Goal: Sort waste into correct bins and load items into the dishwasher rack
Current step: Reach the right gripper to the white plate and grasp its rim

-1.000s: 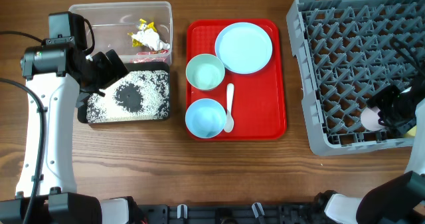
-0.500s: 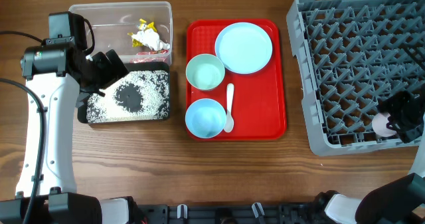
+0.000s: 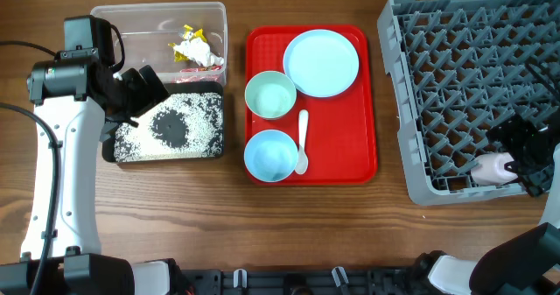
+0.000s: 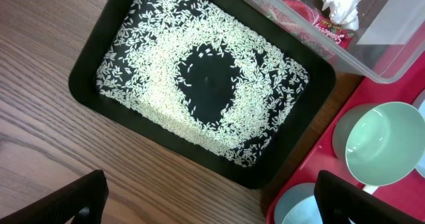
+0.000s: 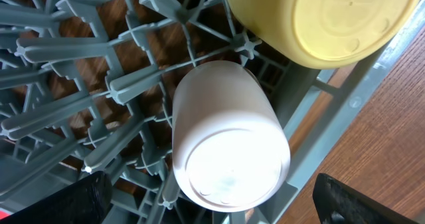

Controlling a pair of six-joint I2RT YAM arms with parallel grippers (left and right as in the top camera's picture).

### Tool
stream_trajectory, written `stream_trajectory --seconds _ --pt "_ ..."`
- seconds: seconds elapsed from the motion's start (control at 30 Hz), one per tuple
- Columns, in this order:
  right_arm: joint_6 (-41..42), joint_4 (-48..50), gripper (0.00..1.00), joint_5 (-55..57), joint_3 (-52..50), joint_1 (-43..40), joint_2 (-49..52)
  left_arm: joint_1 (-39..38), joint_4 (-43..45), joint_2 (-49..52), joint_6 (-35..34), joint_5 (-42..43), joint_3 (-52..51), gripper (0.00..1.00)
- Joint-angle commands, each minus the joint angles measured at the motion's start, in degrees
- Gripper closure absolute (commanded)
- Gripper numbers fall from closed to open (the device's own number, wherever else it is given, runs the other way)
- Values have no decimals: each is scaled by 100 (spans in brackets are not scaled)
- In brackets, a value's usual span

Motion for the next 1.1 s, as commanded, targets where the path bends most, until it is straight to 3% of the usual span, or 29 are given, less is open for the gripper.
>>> stream_trajectory --seconds 0.0,0.07,0.17,0.2,0.3,0.4,0.47,0.5,0.67,0.83,0.87,0.93,1.07 --pt "-365 -46 0 -474 234 74 31 26 20 28 -13 48 -17 0" --pt "-621 -328 0 -501 684 284 -136 26 20 28 -13 48 -17 0" --pt "-874 -848 0 -542 2009 1591 -321 26 20 28 -13 46 -17 0" --pt "-765 -811 0 -542 2332 2365 -313 26 20 28 -13 48 -17 0" --pt "-273 -79 0 -527 2398 4253 -26 26 20 28 -13 46 -17 0" --pt "398 929 7 -59 2393 5554 1346 26 20 28 -13 46 -17 0" --pt "988 1152 14 173 2393 5635 2041 26 20 28 -13 46 -17 0" --pt "1241 1207 26 173 2393 5602 2529 26 20 28 -13 46 -17 0" --pt "1508 1375 28 149 2376 5495 3930 26 20 28 -13 46 -17 0" --pt "1491 2013 29 105 2374 5497 4166 26 20 28 -13 46 -17 0" --pt "1482 2028 34 109 2374 5477 4166 26 20 28 -13 46 -17 0" --pt "1475 2000 67 111 2374 5473 4166 26 20 28 -13 48 -17 0" --pt "1478 1871 96 162 2378 5392 4146 26 20 28 -13 46 -17 0"
